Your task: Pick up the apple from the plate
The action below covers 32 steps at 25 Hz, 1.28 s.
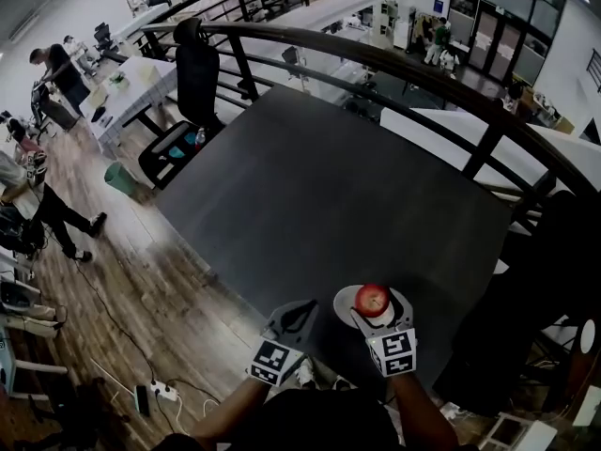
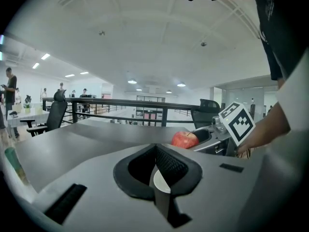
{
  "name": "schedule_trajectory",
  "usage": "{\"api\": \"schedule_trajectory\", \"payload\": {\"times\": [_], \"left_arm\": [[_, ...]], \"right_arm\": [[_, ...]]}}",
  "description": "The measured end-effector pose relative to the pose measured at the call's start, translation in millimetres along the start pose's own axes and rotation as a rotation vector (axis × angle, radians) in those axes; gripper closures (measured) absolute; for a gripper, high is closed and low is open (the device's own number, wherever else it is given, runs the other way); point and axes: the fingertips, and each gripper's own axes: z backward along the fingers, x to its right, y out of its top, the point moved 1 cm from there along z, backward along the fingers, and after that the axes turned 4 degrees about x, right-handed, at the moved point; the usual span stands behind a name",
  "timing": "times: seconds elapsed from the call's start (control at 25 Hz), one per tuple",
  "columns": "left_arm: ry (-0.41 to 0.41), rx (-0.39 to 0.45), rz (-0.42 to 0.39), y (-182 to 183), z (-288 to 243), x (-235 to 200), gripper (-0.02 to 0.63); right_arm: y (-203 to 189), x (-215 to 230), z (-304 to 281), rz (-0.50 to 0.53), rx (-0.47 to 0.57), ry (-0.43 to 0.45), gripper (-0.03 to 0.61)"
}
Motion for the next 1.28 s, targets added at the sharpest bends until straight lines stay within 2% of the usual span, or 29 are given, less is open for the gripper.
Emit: {"api": "schedule_trajectory", "payload": {"times": [0.2, 0.44, 0.76, 1.28], "left_arm": [[0.009, 0.035, -0.019, 15.3, 8.9, 3.4, 0.591], [0.048, 0.116, -0.021, 46.3, 21.4, -4.1, 0.591], [0.075, 0.158, -0.038, 60.7, 37.7, -11.8, 0.591], [0.052, 0.214, -0.041, 79.8, 35.3, -5.2, 0.591]], "right_arm": [[27.9, -11.3, 15.0, 0.017, 0.067, 0.012, 0.192], [65.4, -19.3, 33.2, 0.035, 0.151, 0.01, 0.192], [119.6, -29.1, 57.5, 0.095, 0.317, -0.038, 0.192], [155.1, -28.1, 86.2, 0.071, 0.504, -0.124, 0.192]]}}
